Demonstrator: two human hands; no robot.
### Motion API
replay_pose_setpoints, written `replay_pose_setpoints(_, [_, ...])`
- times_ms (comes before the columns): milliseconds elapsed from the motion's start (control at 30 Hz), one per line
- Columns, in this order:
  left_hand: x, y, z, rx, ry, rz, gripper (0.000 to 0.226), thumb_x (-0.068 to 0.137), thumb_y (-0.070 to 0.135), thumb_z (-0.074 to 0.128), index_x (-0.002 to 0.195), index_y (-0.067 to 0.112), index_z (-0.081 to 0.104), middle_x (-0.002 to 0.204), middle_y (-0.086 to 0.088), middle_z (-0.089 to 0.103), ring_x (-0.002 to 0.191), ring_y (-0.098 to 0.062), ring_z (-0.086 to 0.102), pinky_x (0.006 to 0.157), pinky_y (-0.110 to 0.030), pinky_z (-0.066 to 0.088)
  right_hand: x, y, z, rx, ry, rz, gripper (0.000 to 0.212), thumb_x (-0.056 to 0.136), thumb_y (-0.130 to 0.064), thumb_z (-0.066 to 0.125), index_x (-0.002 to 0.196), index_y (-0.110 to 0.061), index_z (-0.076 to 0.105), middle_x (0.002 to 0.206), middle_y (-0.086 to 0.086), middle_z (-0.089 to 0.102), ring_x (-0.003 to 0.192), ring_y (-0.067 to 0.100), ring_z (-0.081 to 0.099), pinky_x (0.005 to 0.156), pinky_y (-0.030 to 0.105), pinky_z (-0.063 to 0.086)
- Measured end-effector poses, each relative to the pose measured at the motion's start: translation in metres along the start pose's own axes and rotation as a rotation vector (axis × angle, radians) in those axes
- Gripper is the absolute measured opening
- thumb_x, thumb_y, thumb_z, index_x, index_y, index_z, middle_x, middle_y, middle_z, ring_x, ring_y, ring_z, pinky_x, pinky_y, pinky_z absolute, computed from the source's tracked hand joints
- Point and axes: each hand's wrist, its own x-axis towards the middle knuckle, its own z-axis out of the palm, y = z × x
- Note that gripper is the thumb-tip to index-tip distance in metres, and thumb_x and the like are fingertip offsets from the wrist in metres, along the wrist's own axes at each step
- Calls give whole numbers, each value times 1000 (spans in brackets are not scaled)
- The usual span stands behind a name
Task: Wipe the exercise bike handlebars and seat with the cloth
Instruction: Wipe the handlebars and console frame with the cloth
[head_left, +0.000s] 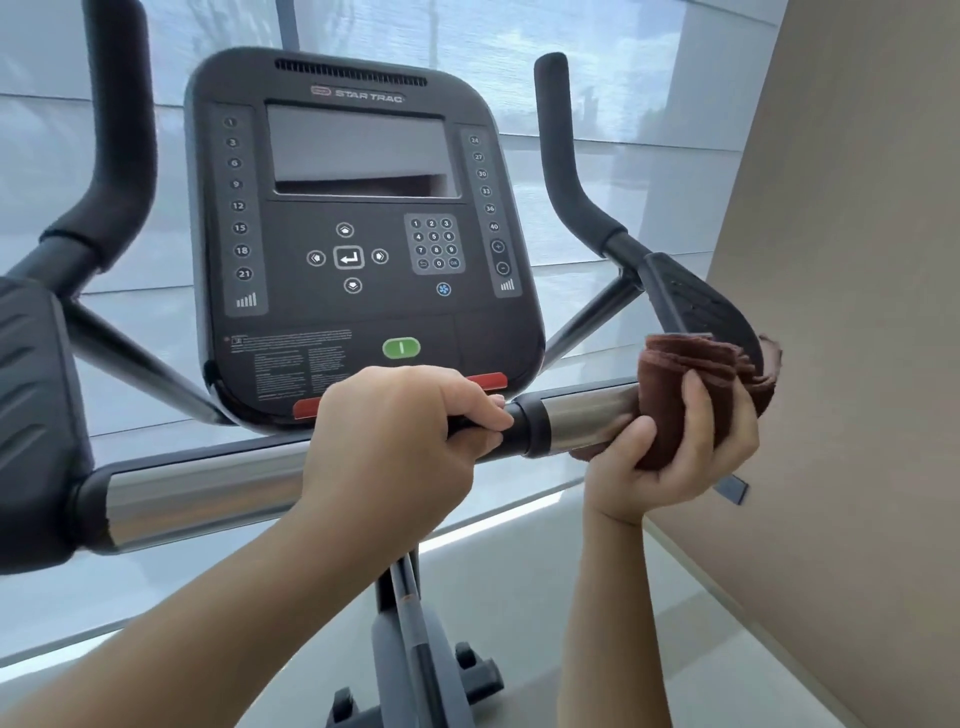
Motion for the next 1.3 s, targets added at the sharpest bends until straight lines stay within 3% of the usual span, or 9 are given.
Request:
replay_pose_setpoints(200, [1,-1,3,5,32,37,19,66,14,79,68,33,74,73,17,72,74,-10,67,64,-22,46,-17,-39,6,-43,27,110,28,81,-21,47,103,-10,62,112,17,53,103,38,50,93,45,42])
replay_pose_setpoints(300, [0,-1,3,3,50,64,10,67,22,71,68,32,73,72,17,72,71,-8,67,60,-23,47,-20,-57,-1,-34,-137,33,28,82,-29,47,101,-17,62,109,12,56,102,37,52,86,51,46])
replay_pose_setpoints(467, [0,-2,5,-1,36,36,17,66,12,78,70,29,75,75,14,73,74,-10,68,60,-18,42,31,-17,-24,-59,-463,-282,28,81,-28,49,94,-14,67,93,15,67,85,33,60,82,38,46])
replay_pose_setpoints(600, [1,-1,6,-2,31,23,20,66,8,75,71,28,75,74,11,73,73,-15,67,57,-21,43,66,-13,-30,-163,-725,-156,29,79,-25,50,94,-11,71,93,12,68,86,30,60,79,42,48])
replay_pose_setpoints(733, [1,-1,4,11,21,65,20,65,6,74,68,26,74,68,8,71,64,-21,65,53,-24,44,63,-47,-29,-160,-899,-142,32,78,-32,51,101,-17,68,99,6,66,92,24,56,86,32,38])
replay_pose_setpoints(833, [2,-2,2,8,-8,56,17,69,12,72,75,28,74,75,9,72,69,-19,64,54,-22,38,77,-51,-31,-148,-1045,-113,37,78,-35,49,104,-18,68,102,4,66,92,25,58,85,40,44])
replay_pose_setpoints(967, [1,-1,-1,-27,-63,40,16,75,24,70,88,32,73,87,10,72,80,-16,63,61,-25,41,84,-55,-32,-290,-1047,49,43,79,-42,41,105,-21,67,107,3,63,99,27,53,86,44,41])
replay_pose_setpoints(1133, [-2,-2,-9,-81,-80,123,18,75,40,68,91,32,71,84,9,70,77,-13,61,57,-22,38,66,-81,-34,-339,-1053,24,38,82,-38,47,109,-19,66,110,8,63,100,30,50,82,47,47])
replay_pose_setpoints(1300, [-8,-10,-21,-349,-166,151,20,79,24,67,99,22,69,94,8,70,87,-10,62,73,-25,49,74,-99,-39,-361,-1062,28,33,80,-24,66,112,-16,65,108,12,61,95,33,49,76,42,53])
